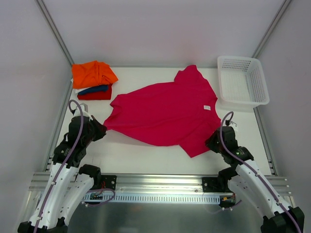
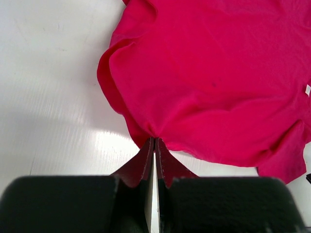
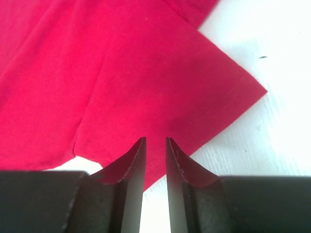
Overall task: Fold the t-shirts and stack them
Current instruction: Fold the tshirt
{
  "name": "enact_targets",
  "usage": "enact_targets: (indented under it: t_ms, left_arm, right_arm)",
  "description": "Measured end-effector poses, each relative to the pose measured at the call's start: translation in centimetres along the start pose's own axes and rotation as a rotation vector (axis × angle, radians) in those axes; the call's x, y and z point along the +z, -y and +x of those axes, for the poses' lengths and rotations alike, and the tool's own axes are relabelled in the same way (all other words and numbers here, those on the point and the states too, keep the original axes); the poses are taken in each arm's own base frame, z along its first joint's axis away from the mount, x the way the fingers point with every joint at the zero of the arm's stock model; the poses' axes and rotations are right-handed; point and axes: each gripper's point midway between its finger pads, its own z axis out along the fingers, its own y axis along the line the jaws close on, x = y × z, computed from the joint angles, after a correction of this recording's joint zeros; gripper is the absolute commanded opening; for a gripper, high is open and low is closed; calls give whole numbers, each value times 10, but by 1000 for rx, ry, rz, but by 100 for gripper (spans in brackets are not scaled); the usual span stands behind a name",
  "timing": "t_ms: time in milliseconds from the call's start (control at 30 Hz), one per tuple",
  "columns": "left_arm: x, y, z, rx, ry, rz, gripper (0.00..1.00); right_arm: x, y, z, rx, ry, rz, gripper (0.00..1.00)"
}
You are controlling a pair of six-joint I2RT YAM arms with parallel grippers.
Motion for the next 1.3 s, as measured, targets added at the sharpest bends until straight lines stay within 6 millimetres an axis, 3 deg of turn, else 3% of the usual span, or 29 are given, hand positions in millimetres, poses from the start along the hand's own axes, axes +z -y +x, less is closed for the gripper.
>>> enact_targets:
  t_ms: [667, 1000, 1300]
  left_arm:
    - [11, -7, 12, 4, -23, -15, 0]
    - [11, -6, 11, 5, -17, -10, 0]
    - [11, -5, 9, 5, -11, -6, 0]
  right_arm:
    - [6, 35, -21, 243, 58, 113, 30]
    - [-4, 51, -22, 367, 126, 130, 30]
    - [-2, 66, -10, 429, 110, 179, 31]
